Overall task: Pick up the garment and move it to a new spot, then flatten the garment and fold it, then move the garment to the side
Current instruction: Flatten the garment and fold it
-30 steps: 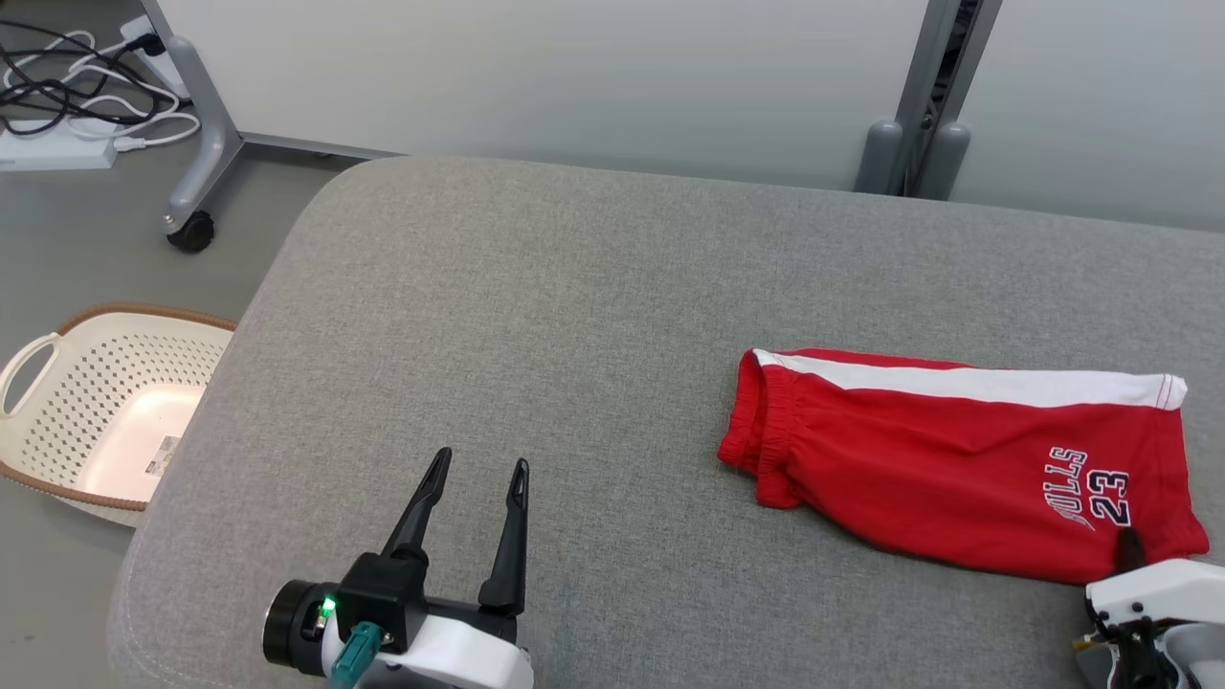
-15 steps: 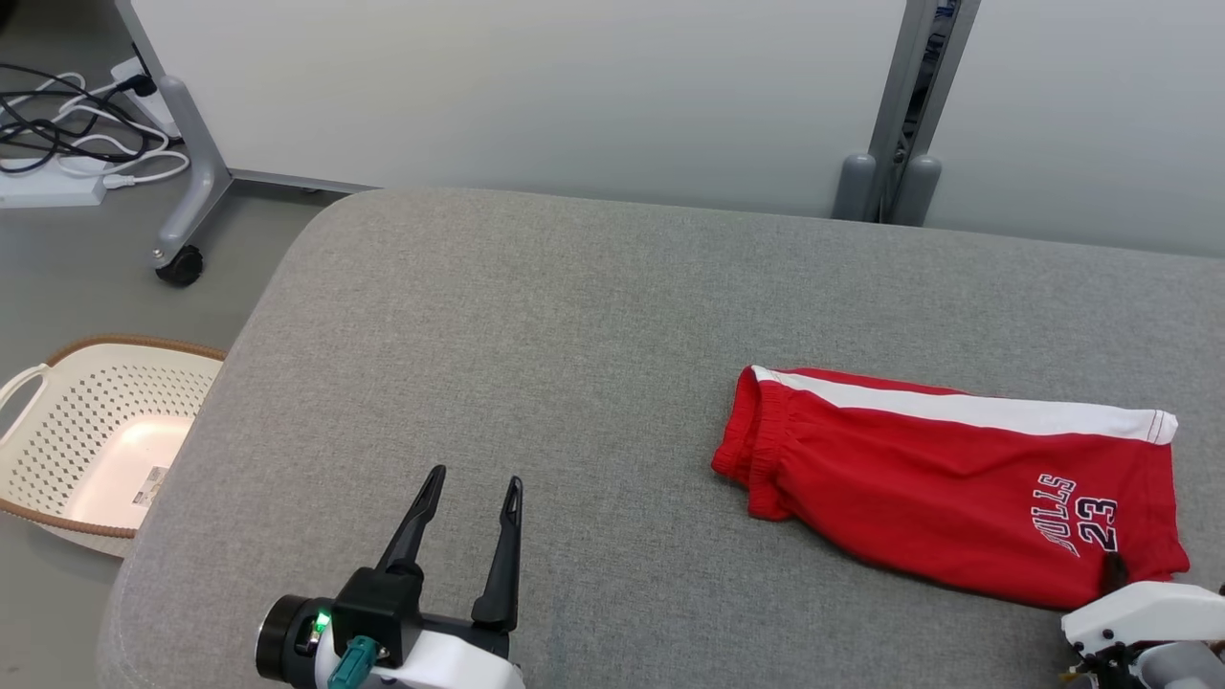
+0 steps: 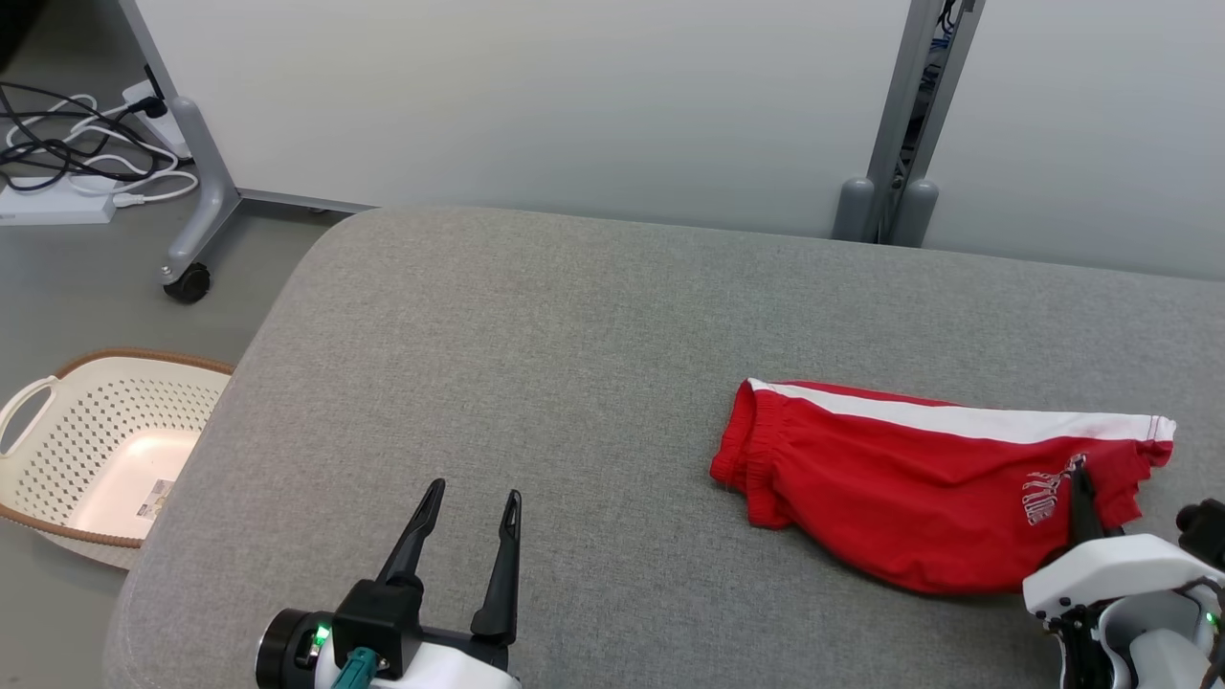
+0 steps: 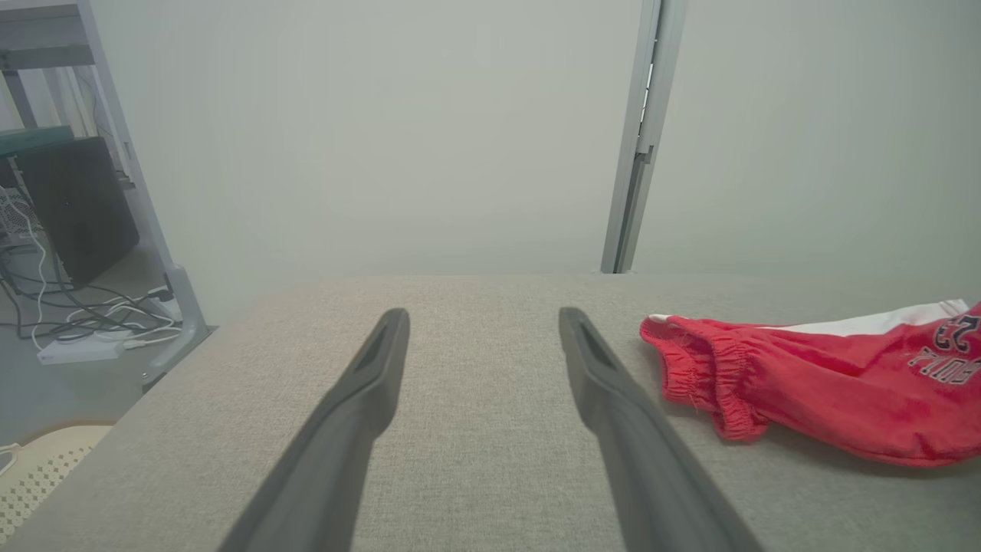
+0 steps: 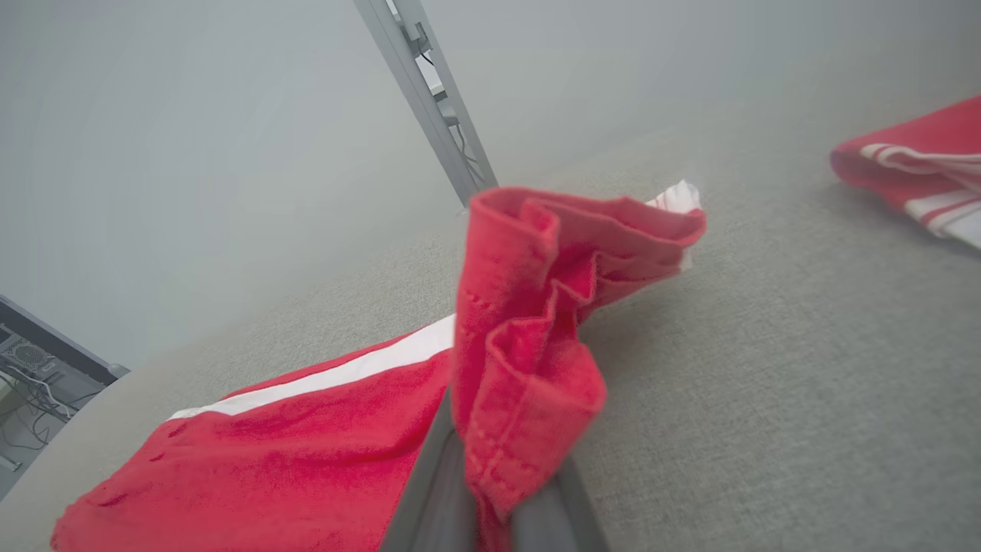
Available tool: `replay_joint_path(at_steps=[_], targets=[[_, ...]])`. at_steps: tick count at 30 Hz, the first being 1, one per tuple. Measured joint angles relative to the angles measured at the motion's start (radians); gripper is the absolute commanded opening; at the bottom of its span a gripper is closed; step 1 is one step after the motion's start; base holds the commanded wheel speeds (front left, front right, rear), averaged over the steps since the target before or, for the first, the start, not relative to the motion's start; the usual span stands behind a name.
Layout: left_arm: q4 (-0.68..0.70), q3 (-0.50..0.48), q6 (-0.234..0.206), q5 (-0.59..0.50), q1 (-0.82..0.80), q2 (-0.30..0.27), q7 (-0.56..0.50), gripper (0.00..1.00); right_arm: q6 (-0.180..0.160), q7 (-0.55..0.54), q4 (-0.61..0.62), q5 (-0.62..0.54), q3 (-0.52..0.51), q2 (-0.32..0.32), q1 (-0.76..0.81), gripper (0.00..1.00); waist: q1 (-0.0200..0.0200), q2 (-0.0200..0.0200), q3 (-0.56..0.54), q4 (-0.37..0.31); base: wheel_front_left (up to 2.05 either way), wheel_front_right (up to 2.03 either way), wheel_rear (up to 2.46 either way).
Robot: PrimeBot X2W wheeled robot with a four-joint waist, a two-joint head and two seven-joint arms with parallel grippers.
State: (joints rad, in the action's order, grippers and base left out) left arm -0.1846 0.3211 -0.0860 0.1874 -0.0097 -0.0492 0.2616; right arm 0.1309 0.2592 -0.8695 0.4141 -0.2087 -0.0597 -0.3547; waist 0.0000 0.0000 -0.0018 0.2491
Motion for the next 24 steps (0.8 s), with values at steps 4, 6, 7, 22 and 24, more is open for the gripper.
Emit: replay_joint_path(at_steps=[4, 6, 7, 22, 24], targets=[[0.000, 0.000, 0.000, 0.000, 0.001, 0.000, 0.000, 1.00, 0.000, -0.035, 0.107, -0.054, 0.022, 0.007, 0.021, 0.00, 0.0000, 0.0000, 0.000, 0.007, 0.00, 0.00, 0.00], [0.000, 0.001, 0.000, 0.000, 0.001, 0.000, 0.000, 1.00, 0.000, -0.060, 0.166, -0.069, 0.051, 0.008, 0.035, 0.00, 0.0000, 0.0000, 0.000, 0.012, 0.00, 0.00, 0.00], [0.001, 0.001, 0.000, 0.001, 0.001, 0.000, 0.000, 1.00, 0.000, -0.071, 0.190, -0.068, 0.071, 0.009, 0.041, 0.00, 0.0000, 0.0000, 0.001, 0.014, 0.00, 0.00, 0.00], [0.001, 0.016, -0.003, 0.021, -0.017, 0.000, 0.000, 1.00, 0.000, -0.199, 0.389, -0.040, 0.322, 0.012, 0.100, 0.00, 0.0000, 0.0000, 0.030, 0.063, 0.00, 0.00, 0.00], [0.000, 0.019, -0.004, 0.025, -0.018, 0.000, 0.000, 1.00, 0.000, -0.208, 0.384, -0.039, 0.341, 0.012, 0.098, 0.00, 0.0000, 0.0000, 0.034, 0.072, 0.00, 0.00, 0.00]])
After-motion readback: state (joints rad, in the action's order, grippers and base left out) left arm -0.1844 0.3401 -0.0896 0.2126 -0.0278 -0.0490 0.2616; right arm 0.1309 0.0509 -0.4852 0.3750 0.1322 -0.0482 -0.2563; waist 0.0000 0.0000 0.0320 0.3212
